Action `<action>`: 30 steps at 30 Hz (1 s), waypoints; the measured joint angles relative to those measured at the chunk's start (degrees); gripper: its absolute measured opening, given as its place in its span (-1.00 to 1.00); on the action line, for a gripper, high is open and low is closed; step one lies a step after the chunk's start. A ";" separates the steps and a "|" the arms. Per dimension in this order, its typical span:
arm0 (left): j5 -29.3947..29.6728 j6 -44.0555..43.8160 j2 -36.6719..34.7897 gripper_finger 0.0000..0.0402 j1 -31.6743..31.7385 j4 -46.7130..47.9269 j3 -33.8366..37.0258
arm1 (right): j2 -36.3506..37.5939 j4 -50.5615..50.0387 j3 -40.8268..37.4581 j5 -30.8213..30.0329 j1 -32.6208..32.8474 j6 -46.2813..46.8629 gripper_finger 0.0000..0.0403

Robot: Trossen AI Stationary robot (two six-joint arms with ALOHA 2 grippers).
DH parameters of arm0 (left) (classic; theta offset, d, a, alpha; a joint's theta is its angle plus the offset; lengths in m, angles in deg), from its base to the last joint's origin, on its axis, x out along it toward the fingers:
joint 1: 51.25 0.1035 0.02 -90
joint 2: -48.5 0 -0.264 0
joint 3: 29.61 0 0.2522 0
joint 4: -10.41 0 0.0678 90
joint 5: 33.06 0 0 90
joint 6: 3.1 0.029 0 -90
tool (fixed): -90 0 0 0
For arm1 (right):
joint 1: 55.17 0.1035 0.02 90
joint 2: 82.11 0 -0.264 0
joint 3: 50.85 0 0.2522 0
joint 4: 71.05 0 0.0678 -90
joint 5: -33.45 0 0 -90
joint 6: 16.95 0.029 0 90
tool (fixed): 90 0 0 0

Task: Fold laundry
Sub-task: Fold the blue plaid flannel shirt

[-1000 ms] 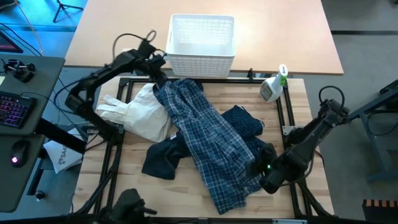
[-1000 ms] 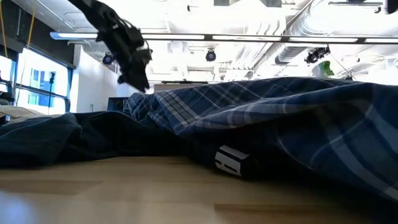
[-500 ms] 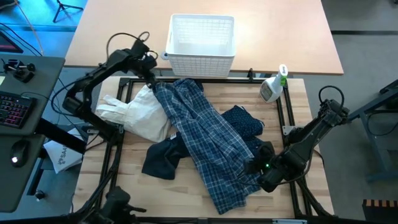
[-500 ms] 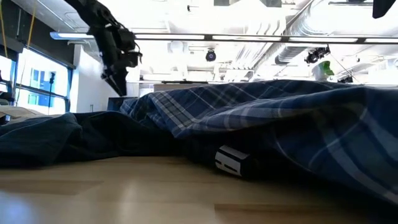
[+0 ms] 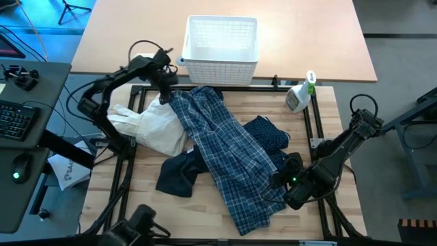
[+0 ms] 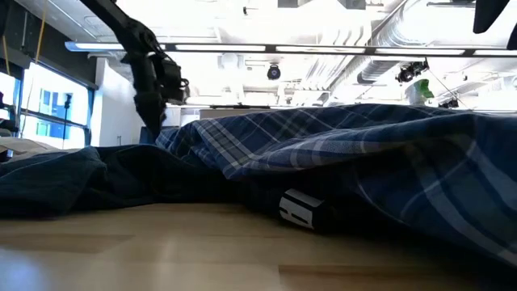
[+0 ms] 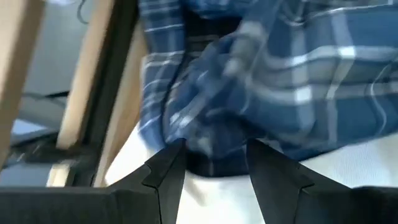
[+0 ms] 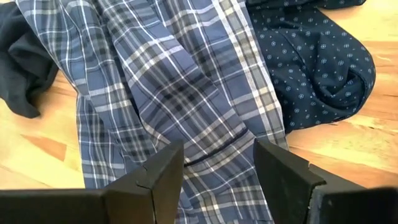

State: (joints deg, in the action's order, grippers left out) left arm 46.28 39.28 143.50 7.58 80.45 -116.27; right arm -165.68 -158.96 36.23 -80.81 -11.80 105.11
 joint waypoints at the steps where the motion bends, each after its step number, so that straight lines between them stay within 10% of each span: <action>1: -0.12 0.55 0.71 -0.22 -0.72 -0.37 0.00 | 0.00 -0.01 0.01 -0.02 0.00 0.00 -0.07; 13: 6.81 14.59 0.70 -0.95 -11.45 -3.36 -0.32 | -0.02 -0.23 0.00 -0.15 0.00 0.02 -0.06; 19: 22.19 22.88 -9.65 -0.99 -18.82 -12.55 -0.95 | -0.02 -0.51 0.00 -0.14 0.00 0.02 -0.06; 30: 17.09 21.15 -15.54 -1.00 -16.52 -23.16 -1.07 | -0.02 -1.04 0.00 -2.82 -0.02 0.02 -0.06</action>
State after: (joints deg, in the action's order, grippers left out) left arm 63.37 60.42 127.96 -8.94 57.29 -117.35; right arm -165.70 -160.01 36.23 -83.62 -11.82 105.14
